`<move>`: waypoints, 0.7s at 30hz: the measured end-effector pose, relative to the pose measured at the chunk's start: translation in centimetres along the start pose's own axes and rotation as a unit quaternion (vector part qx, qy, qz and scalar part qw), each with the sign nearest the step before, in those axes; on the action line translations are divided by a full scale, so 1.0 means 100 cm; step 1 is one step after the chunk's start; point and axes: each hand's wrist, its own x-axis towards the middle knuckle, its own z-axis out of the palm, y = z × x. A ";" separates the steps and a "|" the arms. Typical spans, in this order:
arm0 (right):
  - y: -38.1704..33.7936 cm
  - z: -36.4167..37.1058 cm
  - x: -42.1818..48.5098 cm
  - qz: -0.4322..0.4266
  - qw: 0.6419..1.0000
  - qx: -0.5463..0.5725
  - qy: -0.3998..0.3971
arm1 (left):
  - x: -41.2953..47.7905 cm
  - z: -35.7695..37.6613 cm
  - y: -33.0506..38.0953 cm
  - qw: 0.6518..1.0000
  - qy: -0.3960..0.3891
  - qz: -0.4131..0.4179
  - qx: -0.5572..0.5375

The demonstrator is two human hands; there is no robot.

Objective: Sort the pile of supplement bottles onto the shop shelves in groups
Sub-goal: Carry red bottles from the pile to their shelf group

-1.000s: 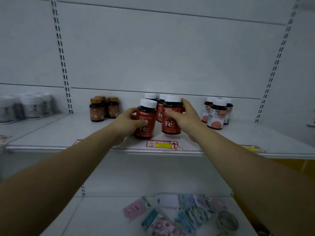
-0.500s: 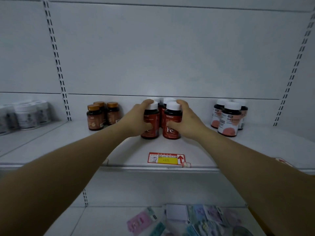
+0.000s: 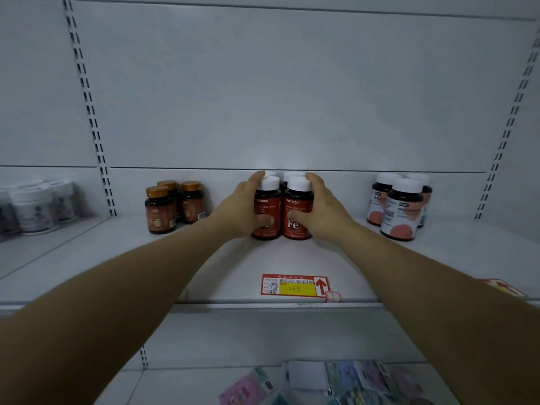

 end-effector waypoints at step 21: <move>-0.225 0.084 -0.023 -0.222 0.943 -0.196 -0.152 | -0.208 -0.174 -0.049 0.942 -0.039 -0.200 0.267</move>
